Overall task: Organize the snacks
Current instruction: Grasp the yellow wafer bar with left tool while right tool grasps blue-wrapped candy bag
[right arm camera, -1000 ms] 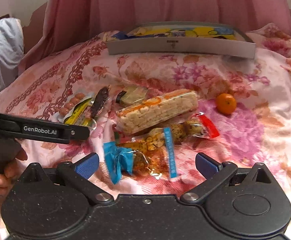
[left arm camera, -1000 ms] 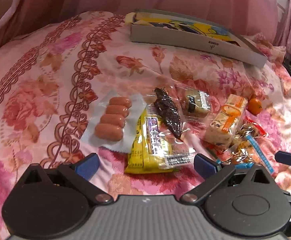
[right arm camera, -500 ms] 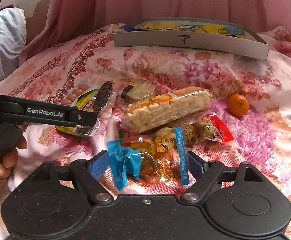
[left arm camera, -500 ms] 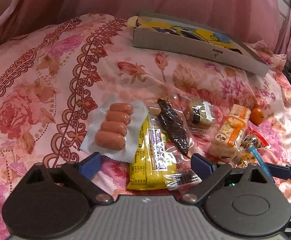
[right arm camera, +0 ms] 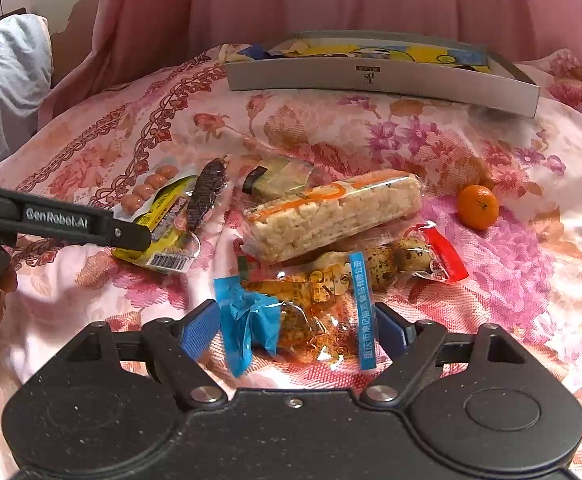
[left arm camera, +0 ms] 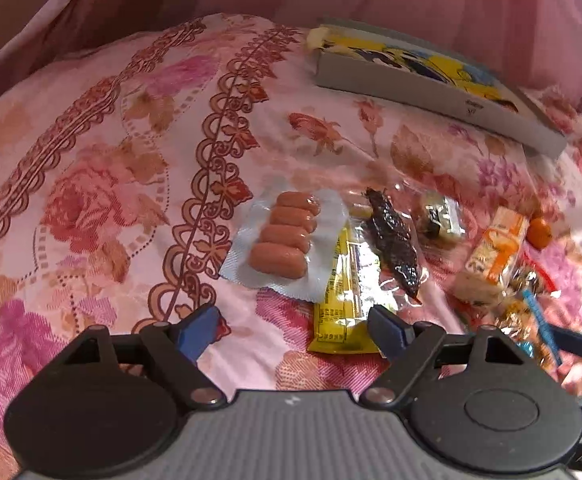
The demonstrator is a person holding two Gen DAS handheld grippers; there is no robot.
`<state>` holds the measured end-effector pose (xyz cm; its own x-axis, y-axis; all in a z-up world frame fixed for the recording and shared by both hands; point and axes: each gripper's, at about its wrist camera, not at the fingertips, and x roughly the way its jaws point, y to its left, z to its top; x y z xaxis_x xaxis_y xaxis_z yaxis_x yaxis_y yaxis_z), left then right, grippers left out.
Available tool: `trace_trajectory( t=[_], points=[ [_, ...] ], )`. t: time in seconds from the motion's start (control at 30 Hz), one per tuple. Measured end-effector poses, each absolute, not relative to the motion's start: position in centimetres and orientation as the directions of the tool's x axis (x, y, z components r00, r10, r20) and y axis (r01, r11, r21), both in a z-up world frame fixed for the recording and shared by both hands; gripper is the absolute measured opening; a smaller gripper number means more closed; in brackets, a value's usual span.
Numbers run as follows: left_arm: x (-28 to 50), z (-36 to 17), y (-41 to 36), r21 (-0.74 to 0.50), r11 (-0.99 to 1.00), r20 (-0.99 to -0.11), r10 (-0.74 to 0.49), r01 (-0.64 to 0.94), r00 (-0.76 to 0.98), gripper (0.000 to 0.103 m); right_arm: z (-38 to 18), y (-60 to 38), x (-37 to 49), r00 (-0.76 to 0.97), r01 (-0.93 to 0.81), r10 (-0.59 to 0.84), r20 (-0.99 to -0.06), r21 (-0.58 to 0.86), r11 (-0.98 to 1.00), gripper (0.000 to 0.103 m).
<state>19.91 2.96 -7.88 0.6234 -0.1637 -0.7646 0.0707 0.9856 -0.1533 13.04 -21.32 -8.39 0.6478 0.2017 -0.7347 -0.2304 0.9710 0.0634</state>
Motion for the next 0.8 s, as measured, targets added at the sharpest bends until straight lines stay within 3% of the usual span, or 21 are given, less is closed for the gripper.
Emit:
trace_trajectory(
  t=[0.53,0.6,0.7,0.77,0.8],
  points=[
    [20.8,-8.8,-0.8,-0.076,0.978,-0.734,-0.186,0.194,0.653,0.092,-8.7,-21.3,13.2,0.652,-0.218,0.193,-0.733,0.062,0.974,0.084],
    [20.5,-8.8,-1.0,-0.059,0.977,-0.732,-0.183,0.207,0.656,0.088,-8.8,-21.2,13.2,0.651,-0.223,0.19,-0.735,0.055,0.973,0.083],
    [20.1,-8.5,-1.0,-0.052,0.976,-0.73,-0.183,0.214,0.659,0.074,-8.8,-21.2,13.2,0.648,-0.225,0.192,-0.737,0.056,0.973,0.081],
    [19.8,-8.5,-1.1,-0.04,0.974,-0.734,-0.179,0.221,0.655,0.055,-8.8,-21.2,13.1,0.648,-0.227,0.197,-0.736,0.06,0.972,0.077],
    [19.6,-8.5,-1.2,-0.02,0.975,-0.735,-0.165,0.221,0.658,0.052,-8.7,-21.1,13.0,0.649,-0.233,0.2,-0.734,0.059,0.971,0.073]
  ],
)
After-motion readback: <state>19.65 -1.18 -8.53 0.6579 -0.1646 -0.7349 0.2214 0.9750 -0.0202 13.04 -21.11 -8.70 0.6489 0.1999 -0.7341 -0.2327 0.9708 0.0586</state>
